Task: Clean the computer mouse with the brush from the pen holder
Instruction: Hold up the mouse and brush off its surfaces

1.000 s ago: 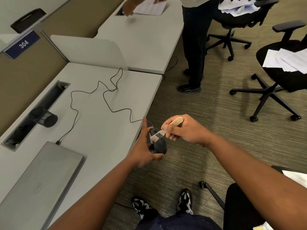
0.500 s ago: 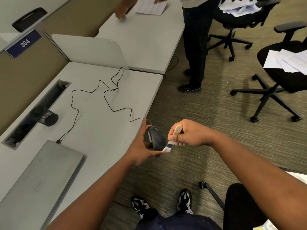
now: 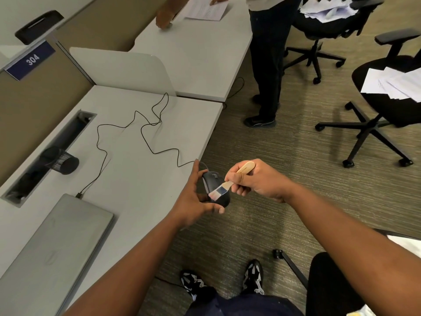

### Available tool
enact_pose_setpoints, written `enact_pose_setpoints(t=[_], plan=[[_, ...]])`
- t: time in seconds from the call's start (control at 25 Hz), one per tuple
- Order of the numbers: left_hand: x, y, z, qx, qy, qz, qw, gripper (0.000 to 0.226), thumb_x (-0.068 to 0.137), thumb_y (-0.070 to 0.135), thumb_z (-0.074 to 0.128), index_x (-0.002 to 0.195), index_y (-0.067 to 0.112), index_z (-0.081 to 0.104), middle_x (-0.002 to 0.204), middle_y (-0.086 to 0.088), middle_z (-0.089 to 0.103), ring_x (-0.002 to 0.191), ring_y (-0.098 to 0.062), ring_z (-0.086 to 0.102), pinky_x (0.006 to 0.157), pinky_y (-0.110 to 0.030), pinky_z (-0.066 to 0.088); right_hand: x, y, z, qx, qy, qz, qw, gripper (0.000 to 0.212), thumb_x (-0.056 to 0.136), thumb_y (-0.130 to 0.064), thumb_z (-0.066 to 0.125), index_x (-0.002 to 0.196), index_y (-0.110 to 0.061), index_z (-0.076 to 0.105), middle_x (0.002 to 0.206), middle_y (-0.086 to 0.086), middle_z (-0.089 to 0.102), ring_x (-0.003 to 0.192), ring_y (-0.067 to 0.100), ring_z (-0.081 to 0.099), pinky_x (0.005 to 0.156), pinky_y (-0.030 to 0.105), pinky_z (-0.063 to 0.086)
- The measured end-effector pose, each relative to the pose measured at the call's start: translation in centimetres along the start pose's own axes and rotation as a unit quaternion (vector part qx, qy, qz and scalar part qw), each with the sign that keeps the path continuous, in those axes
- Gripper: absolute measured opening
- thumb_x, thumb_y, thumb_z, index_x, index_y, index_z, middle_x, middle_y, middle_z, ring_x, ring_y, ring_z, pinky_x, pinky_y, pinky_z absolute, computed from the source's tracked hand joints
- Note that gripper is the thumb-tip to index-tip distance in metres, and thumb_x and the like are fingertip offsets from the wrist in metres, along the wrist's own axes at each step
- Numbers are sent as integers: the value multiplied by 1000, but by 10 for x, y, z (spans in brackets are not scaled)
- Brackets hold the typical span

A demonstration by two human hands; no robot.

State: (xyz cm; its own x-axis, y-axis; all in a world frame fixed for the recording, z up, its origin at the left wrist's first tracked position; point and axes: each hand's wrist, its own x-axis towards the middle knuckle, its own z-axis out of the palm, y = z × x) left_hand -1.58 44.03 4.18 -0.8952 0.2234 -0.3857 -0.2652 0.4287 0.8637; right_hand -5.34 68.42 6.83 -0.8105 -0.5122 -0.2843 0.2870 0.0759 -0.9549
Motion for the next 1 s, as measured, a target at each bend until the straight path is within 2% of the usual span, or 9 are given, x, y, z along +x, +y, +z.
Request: enact_pose_setpoints(t=[0.2,0.32,0.48,0.6,0.76,0.88,1.0], plan=[[0,3,1,-6,20,9,1000,147,69,-2,99,154,65,0,168,2,34,134,-40,63,107,-58,58,-1,1,-10,-25,-36,14,999,17,97,-27,72,102,-12,79,85,12,78,73,17,71,64,24,57],[0,3,2,-12,16,12,1000,148,68,-1,100,157,63,0,167,3,35,130,-37,66,101,-50,62,-1,3,-15,-24,-38,19,999,17,96,-30,73,99,-16,80,86,12,78,73,16,71,64,25,57],[3,0,4,-12,15,14,1000,147,69,4,101,157,64,0,167,3,35,135,-39,62,103,-54,61,-3,8,-23,-32,-63,29,997,14,96,-30,72,98,-19,81,88,11,78,76,16,72,68,26,58],[3,-2,7,-19,18,9,1000,150,65,12,104,161,61,-1,158,12,39,134,-36,64,100,-52,63,-3,8,-27,-46,-85,30,995,20,93,-34,74,100,-17,80,88,11,78,78,17,73,69,27,59],[2,-3,8,-46,4,-2,999,157,58,23,107,167,55,-1,149,21,42,113,-26,77,83,-38,68,-2,8,-32,-66,-104,28,992,24,92,-38,75,102,-17,79,90,10,78,81,18,73,71,28,59],[3,-4,7,-39,1,3,999,153,61,20,104,168,53,-1,157,13,39,109,-20,79,80,-33,67,0,9,-32,-88,-109,35,990,17,96,-33,74,102,-17,79,90,11,78,82,19,72,71,26,58],[3,-6,7,-27,1,10,1000,151,61,20,106,166,56,3,165,7,34,113,-27,77,85,-38,68,1,11,-30,-109,-107,40,987,12,97,-28,73,100,-18,79,90,11,78,82,20,73,70,25,58]])
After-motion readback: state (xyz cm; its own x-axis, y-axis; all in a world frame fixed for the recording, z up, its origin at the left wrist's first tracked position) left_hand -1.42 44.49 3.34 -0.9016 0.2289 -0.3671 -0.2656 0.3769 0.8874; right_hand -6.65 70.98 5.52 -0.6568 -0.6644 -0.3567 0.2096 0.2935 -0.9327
